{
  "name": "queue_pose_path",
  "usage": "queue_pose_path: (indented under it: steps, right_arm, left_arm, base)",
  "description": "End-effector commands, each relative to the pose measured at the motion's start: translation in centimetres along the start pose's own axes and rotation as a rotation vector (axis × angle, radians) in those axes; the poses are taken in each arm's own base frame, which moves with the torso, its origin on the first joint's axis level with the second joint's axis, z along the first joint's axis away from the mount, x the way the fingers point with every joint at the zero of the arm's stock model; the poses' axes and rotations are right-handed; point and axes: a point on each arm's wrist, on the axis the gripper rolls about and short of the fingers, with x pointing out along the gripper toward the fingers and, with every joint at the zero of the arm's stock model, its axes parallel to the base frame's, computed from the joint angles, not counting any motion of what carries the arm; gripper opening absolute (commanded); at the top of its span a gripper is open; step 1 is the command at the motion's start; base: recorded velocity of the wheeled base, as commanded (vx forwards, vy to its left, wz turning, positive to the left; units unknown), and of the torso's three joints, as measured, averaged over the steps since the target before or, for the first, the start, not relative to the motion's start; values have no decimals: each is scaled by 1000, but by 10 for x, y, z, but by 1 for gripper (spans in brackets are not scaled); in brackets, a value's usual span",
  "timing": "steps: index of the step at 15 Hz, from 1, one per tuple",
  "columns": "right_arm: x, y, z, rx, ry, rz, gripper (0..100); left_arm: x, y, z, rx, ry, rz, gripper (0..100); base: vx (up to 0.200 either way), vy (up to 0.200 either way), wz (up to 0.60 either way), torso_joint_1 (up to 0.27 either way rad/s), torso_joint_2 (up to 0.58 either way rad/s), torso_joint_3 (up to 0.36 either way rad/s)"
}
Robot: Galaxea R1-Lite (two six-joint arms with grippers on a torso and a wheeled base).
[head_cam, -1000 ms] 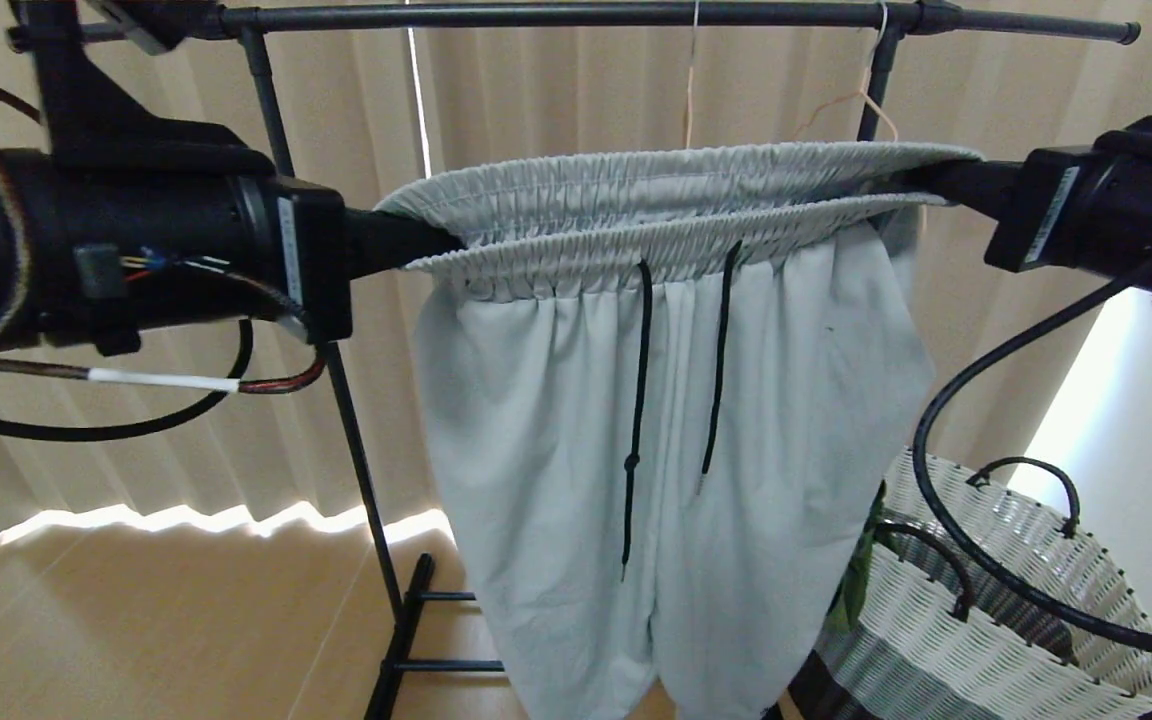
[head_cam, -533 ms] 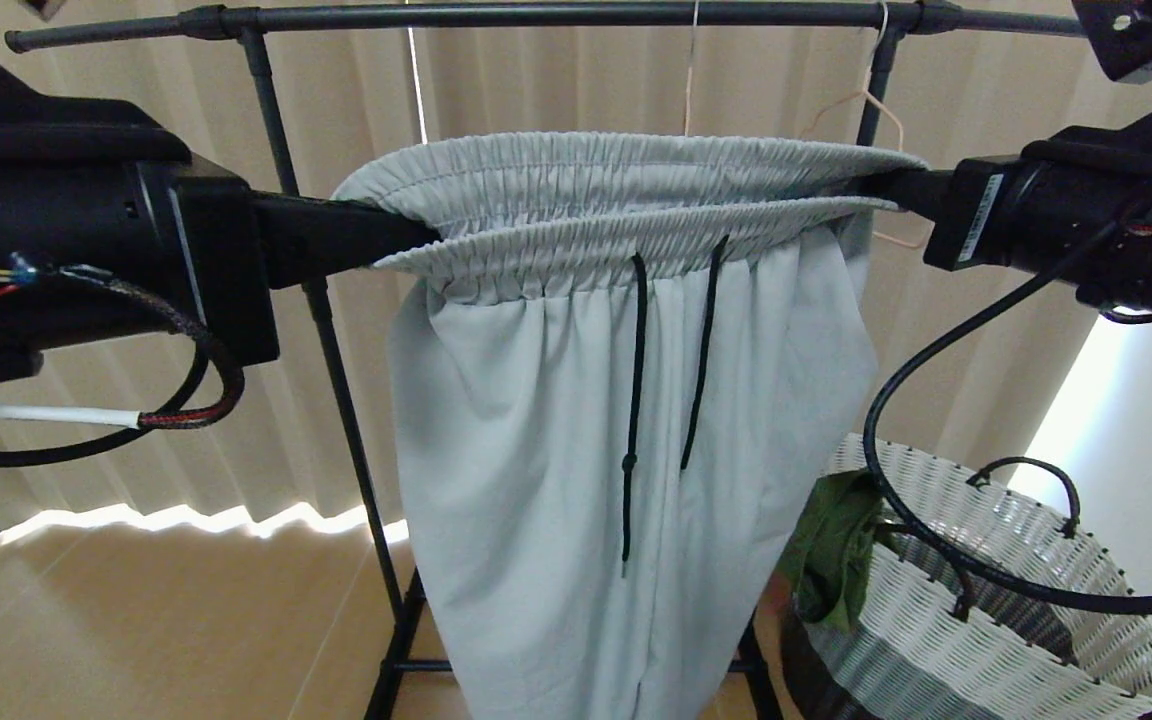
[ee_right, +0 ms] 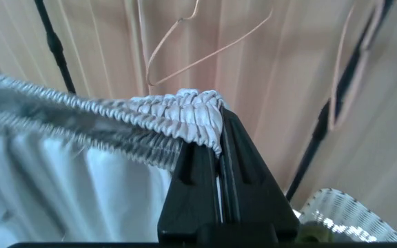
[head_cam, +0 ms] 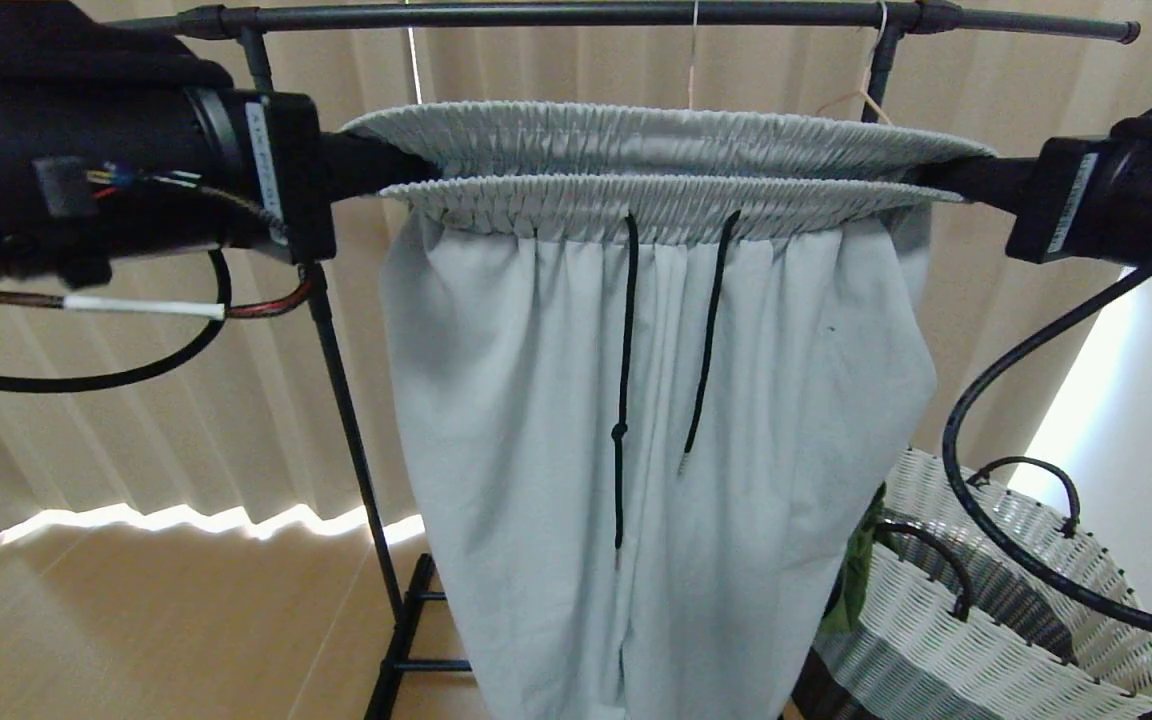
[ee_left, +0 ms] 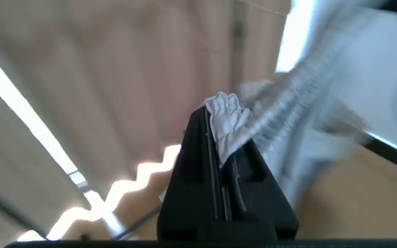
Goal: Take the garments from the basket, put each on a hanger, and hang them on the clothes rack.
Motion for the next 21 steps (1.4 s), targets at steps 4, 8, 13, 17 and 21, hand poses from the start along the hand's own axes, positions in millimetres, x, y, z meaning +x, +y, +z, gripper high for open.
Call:
queue_pose_path:
  steps: [4, 8, 13, 17, 21]
  right_arm:
    - [-56, -2, -2, 1, 17, 9, 0]
    - [-52, 1, -17, -1, 67, 26, 0]
    - [-46, 1, -15, -1, 66, 25, 0]
    - [-46, 1, -12, -2, 55, 24, 0]
    - [-38, 1, -16, -3, 79, 23, 0]
  left_arm:
    - [56, 4, 5, -72, 15, 107, 0]
    - [55, 2, -7, -69, 60, 105, 0]
    - [40, 2, -13, -60, 109, 106, 0]
    - [26, 2, -14, -47, 166, 102, 0]
    - [25, 1, -13, -46, 157, 98, 0]
  base:
    - [0, 0, 0, 0, 0, 0]
    - [0, 0, 0, 0, 0, 0]
    - [0, 0, 0, 0, 0, 0]
    - [0, 0, 0, 0, 0, 0]
    - [0, 0, 0, 0, 0, 0]
